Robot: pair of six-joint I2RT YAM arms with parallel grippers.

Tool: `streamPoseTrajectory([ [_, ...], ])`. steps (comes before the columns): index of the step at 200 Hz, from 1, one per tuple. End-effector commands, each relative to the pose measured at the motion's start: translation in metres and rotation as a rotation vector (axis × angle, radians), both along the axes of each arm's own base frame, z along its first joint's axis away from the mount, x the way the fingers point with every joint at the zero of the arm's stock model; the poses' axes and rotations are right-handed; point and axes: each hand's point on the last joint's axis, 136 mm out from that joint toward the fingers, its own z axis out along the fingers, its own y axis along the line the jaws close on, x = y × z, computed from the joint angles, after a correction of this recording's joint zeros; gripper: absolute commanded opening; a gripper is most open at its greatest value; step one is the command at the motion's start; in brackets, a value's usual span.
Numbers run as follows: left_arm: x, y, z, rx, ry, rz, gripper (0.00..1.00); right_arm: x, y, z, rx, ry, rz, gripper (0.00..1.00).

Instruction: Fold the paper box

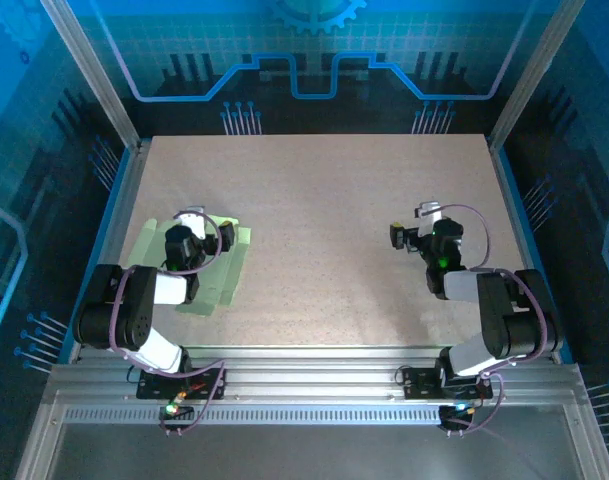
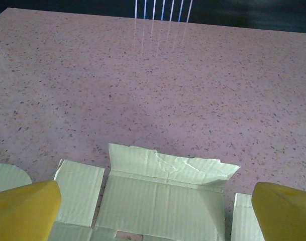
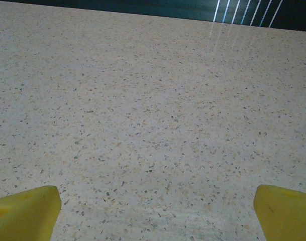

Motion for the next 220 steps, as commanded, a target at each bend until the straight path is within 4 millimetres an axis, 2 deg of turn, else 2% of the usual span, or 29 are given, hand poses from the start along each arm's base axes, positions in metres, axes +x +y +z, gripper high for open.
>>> streamPoseTrajectory([
  [1,0.005,-0.007,0.008,0.011,-0.023,-0.036,0.99,0.003,0.001,0.002,-0.002,-0.005,-0.001,1.00],
  [136,0.004,-0.007,0.009,0.012,-0.028,-0.036,0.99,0.003,0.005,0.002,-0.003,-0.003,0.019,1.00],
  [158,-0.003,0.000,0.024,0.020,-0.060,0.009,0.99,0.005,0.011,0.017,-0.017,0.014,0.043,1.00],
  [186,-0.012,0.011,0.049,0.011,-0.060,0.084,0.99,-0.004,0.015,0.040,-0.026,0.039,0.039,1.00],
  [195,-0.017,0.020,0.048,-0.026,0.003,0.159,0.99,-0.005,0.019,0.047,-0.014,0.062,0.035,1.00],
  [207,-0.021,0.026,0.051,-0.063,0.070,0.211,0.99,-0.006,0.033,0.056,-0.010,0.089,0.070,1.00],
  [220,-0.028,0.031,0.049,-0.114,0.143,0.274,0.99,-0.006,0.058,0.065,0.007,0.114,0.144,1.00],
])
